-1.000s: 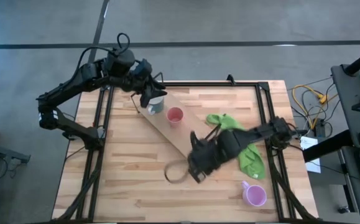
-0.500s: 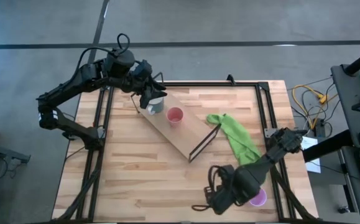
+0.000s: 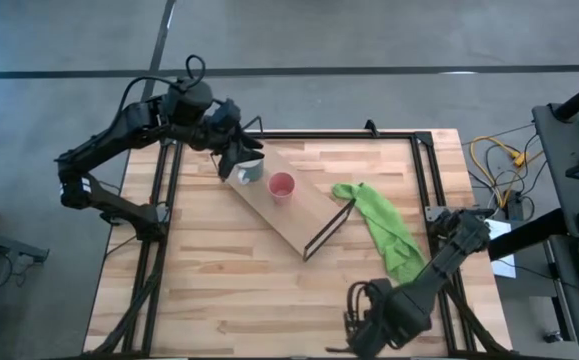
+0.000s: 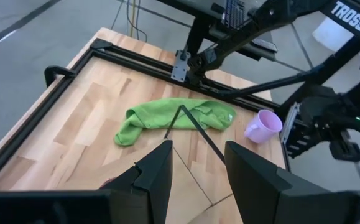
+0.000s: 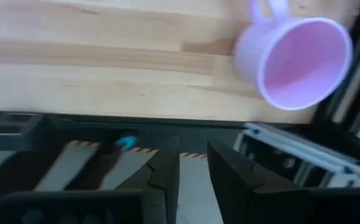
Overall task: Stack small to large cups/mugs on shelf
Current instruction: Put the light pink mug on the shelf
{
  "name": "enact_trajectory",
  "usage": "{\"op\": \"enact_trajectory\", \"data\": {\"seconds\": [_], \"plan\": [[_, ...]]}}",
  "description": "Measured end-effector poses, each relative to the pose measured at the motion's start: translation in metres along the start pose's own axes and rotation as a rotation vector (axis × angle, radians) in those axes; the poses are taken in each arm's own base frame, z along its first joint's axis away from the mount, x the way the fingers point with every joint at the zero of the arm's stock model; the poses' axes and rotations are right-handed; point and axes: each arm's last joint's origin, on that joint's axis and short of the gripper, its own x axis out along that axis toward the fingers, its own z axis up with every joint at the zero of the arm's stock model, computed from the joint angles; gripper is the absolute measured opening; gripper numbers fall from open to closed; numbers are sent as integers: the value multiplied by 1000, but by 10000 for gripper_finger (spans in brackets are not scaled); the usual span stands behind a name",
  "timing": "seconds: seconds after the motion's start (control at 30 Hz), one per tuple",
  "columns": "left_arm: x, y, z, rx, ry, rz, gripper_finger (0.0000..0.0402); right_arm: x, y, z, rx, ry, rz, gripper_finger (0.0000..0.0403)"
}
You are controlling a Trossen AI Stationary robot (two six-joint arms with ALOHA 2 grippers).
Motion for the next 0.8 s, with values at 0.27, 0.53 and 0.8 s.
{"op": "enact_trajectory", "data": {"seconds": [0.27,0.53,0.8], "plan": [[-9,-3,-2,0,5,-10,132,29,-18,-12,12,42,-186,77],[-17,-5,-3,2,-8,-12,132,43,-34,-5,11,19,-198,77],[-15,-4,-3,0,-4,-12,132,66,-47,13,-5,48,-137,77]]}}
